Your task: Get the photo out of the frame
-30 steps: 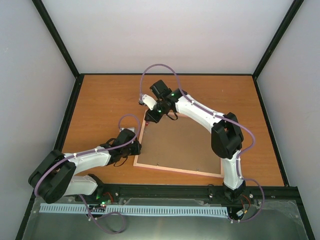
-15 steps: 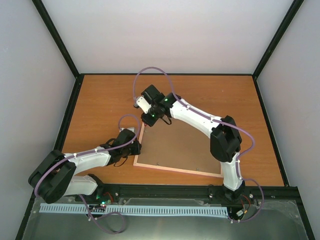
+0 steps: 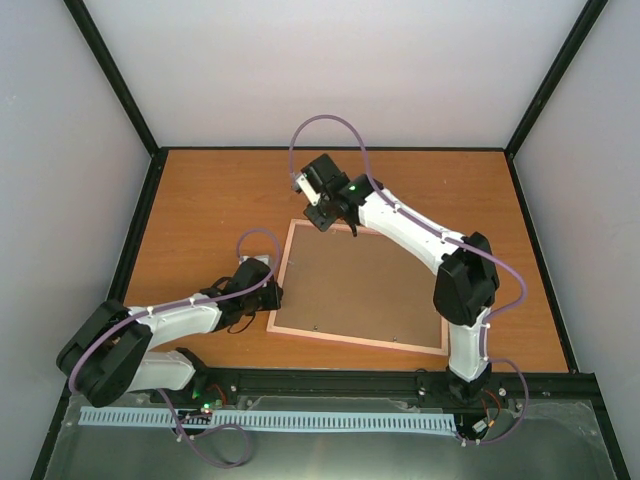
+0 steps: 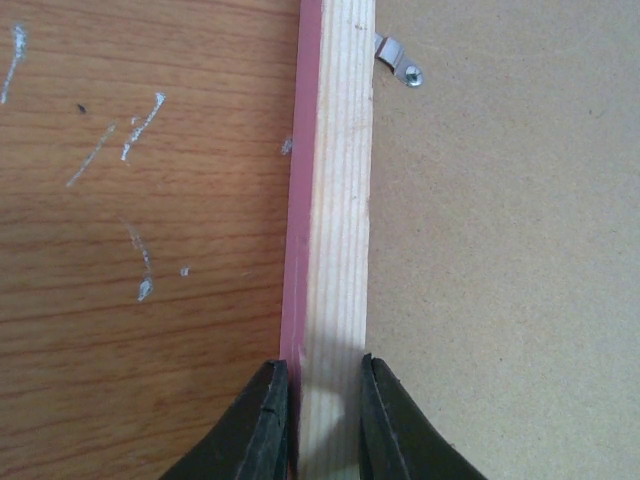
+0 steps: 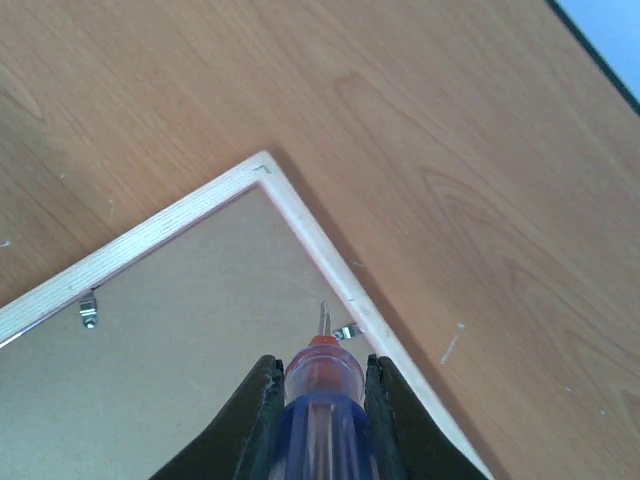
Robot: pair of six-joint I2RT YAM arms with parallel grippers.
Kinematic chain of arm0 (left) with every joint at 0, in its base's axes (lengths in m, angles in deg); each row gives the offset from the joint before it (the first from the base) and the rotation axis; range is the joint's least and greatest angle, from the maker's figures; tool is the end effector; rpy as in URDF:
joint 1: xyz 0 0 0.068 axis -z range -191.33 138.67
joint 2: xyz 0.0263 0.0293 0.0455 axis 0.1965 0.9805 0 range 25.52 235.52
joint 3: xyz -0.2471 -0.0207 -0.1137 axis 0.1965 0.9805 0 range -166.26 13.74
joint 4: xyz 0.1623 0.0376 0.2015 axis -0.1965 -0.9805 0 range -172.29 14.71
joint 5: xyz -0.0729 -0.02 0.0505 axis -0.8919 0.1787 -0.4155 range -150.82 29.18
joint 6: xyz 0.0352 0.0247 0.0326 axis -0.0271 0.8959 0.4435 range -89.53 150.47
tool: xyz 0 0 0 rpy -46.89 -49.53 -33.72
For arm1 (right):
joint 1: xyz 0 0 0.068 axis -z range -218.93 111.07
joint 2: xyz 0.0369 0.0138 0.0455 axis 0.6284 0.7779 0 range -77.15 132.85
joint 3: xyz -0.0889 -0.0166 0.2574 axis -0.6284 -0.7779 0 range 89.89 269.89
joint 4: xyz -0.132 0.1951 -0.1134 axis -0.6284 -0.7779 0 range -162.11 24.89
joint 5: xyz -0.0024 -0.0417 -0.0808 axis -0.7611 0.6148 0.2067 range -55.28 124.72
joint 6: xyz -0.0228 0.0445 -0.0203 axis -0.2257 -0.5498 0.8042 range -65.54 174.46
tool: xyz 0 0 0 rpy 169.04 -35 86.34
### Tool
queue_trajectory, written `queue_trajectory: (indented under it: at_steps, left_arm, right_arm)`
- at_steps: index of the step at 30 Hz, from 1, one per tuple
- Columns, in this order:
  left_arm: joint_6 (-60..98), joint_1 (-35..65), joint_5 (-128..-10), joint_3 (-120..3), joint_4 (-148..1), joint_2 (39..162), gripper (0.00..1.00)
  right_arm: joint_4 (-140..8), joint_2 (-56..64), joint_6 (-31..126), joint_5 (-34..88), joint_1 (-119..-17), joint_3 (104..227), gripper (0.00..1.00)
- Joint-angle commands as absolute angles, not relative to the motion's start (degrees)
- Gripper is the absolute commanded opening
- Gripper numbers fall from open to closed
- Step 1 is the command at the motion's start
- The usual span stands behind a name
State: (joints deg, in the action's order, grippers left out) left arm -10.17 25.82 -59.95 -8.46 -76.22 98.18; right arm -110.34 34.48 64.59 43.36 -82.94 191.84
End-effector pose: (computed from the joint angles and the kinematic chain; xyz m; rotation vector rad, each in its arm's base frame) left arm 0.1692 -0.1277 0.1290 -0.0843 2.5526 -0.5468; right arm 0.3142 0.2961 0.2875 -1.0903 2.2651 0.0497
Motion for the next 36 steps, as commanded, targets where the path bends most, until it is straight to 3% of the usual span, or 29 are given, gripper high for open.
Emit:
queue_trajectory:
  at_steps: [1, 6, 10, 17, 29, 36]
  left_arm:
    - [-12.7, 26.1, -60.2, -7.3, -80.5, 97.7, 0.01]
    - [-12.4, 26.1, -59.9, -8.5, -81.4, 97.5, 0.02]
    - [-11.6, 25.9, -58.3, -11.7, -83.4, 96.5, 0.31]
    - [-7.6, 20.7, -60.2, -16.8, -82.2, 100.7, 0.47]
    - [-5.4, 20.3, -63.4, -17.7, -79.3, 106.5, 0.44]
    - [-6.0, 20.3, -63.6, -16.7, -79.1, 107.7, 0.31]
  right_arm:
    - [-109.7, 30.4, 65.3, 43.2, -82.4, 190.9, 0.03]
    - [-111.4, 29.3, 69.1, 23.1, -82.2, 188.9, 0.03]
    - [-111.9, 30.4, 69.4, 19.3, -82.2, 188.0, 0.03]
    - [-110.3, 30.7, 70.7, 19.8, -82.2, 187.7, 0.03]
    - [-109.8, 34.2, 70.2, 16.2, -82.5, 190.3, 0.03]
    - [-109.6, 37.3, 69.8, 16.0, -83.7, 192.4, 0.03]
